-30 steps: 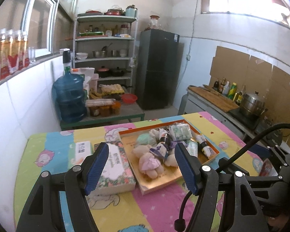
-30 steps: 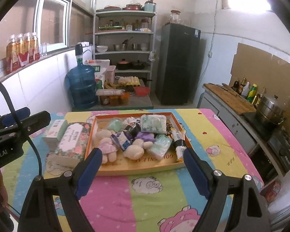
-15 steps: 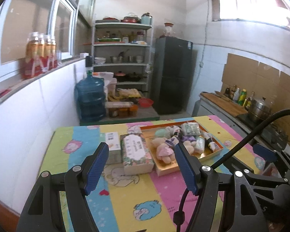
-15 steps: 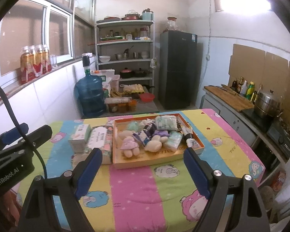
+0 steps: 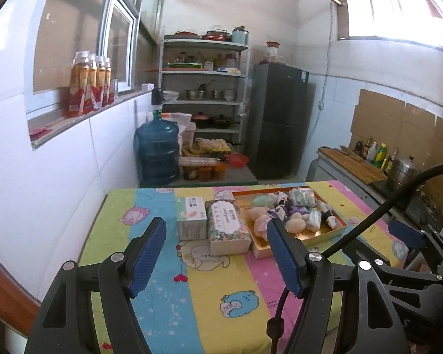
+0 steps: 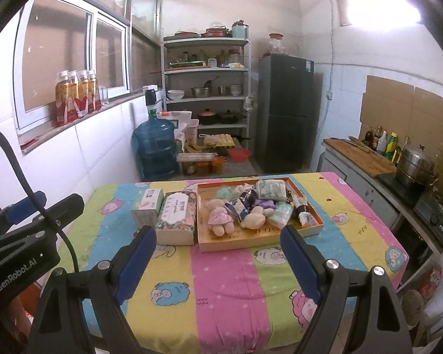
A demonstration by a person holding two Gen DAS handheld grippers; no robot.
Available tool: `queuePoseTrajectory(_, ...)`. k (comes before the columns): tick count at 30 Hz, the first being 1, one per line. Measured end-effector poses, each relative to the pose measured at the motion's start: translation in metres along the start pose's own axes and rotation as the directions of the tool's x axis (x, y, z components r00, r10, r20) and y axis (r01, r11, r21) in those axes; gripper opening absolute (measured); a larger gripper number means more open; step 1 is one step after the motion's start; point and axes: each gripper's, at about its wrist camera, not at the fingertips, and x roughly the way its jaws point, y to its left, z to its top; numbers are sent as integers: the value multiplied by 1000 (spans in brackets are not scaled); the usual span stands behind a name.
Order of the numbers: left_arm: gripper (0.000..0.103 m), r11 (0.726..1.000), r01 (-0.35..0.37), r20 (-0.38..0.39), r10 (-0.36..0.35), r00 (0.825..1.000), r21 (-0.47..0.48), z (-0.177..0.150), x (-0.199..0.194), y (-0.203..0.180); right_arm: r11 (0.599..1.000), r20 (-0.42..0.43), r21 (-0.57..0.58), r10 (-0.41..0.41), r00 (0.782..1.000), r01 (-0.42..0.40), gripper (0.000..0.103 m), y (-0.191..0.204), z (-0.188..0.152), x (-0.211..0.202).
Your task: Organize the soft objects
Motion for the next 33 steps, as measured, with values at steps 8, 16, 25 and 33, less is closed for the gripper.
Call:
queuePoseTrajectory(8, 72, 1000, 0, 0, 0, 1000, -7, -5, -8, -1, 1000, -6, -1, 0, 1000, 0, 86, -2, -7, -9)
queuePoseTrajectory(16, 72, 1000, -1, 9, 1, 1000, 4, -7, -15, -3, 1000, 4, 2, -8, 1000, 8, 86, -6, -10, -17)
queuePoseTrajectory(25, 72, 1000, -1, 14, 1, 1000, 4, -8, -18, -3, 1000, 10, -3, -11, 1000, 11, 86, -5, -10, -23)
queuePoseTrajectory(33, 72, 1000, -1, 10, 1, 1000, 0, -7, -20, -1, 1000, 9, -2, -11, 1000, 11, 86, -5, -10, -25)
